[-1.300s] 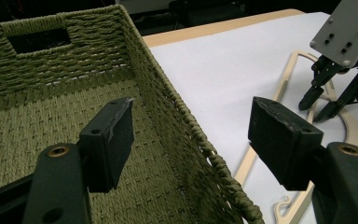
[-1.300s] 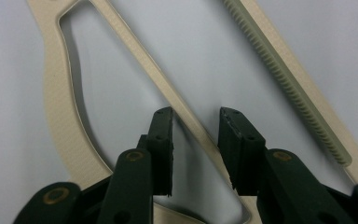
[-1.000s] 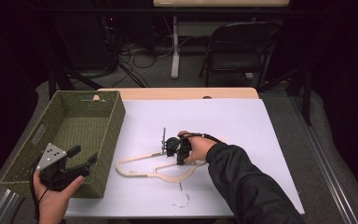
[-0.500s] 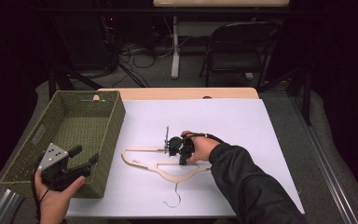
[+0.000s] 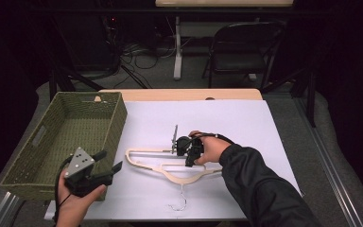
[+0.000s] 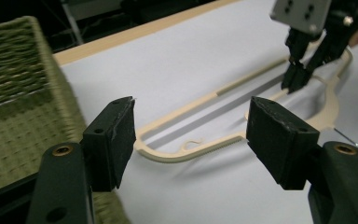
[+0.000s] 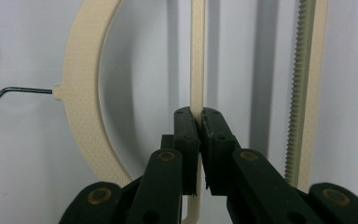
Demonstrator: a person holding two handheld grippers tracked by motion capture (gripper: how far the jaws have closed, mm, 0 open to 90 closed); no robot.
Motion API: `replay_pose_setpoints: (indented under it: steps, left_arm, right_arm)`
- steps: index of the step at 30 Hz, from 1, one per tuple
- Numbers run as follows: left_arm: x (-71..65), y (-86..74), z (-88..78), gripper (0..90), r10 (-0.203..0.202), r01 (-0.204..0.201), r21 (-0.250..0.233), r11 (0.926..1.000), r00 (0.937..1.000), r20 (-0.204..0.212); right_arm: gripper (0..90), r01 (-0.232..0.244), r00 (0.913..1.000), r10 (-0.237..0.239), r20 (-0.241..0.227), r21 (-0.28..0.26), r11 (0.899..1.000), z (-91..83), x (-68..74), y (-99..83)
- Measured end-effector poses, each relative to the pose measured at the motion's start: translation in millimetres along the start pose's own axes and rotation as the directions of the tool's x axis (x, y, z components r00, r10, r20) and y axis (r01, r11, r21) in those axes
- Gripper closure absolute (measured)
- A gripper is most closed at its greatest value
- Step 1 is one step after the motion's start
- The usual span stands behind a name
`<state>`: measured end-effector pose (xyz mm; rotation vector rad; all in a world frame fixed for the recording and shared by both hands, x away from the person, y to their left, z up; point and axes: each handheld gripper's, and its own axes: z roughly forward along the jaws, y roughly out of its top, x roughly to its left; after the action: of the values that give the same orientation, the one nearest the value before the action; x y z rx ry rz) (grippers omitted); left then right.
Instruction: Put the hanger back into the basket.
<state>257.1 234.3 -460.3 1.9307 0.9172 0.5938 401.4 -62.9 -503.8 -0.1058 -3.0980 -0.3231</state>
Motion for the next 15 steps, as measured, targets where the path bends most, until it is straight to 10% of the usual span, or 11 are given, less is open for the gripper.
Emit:
replay_pose_setpoints:
  steps: [15]
  left_arm:
    - [-39.9, -17.8, 53.0, 28.0, 0.072, -0.074, 0.011, 0.9972, 0.9918, 0.105]
  right_arm:
    - [85.5, -0.018, 0.9996, 0.018, -0.020, -0.021, 1.000, -20.4, 11.1, -7.8]
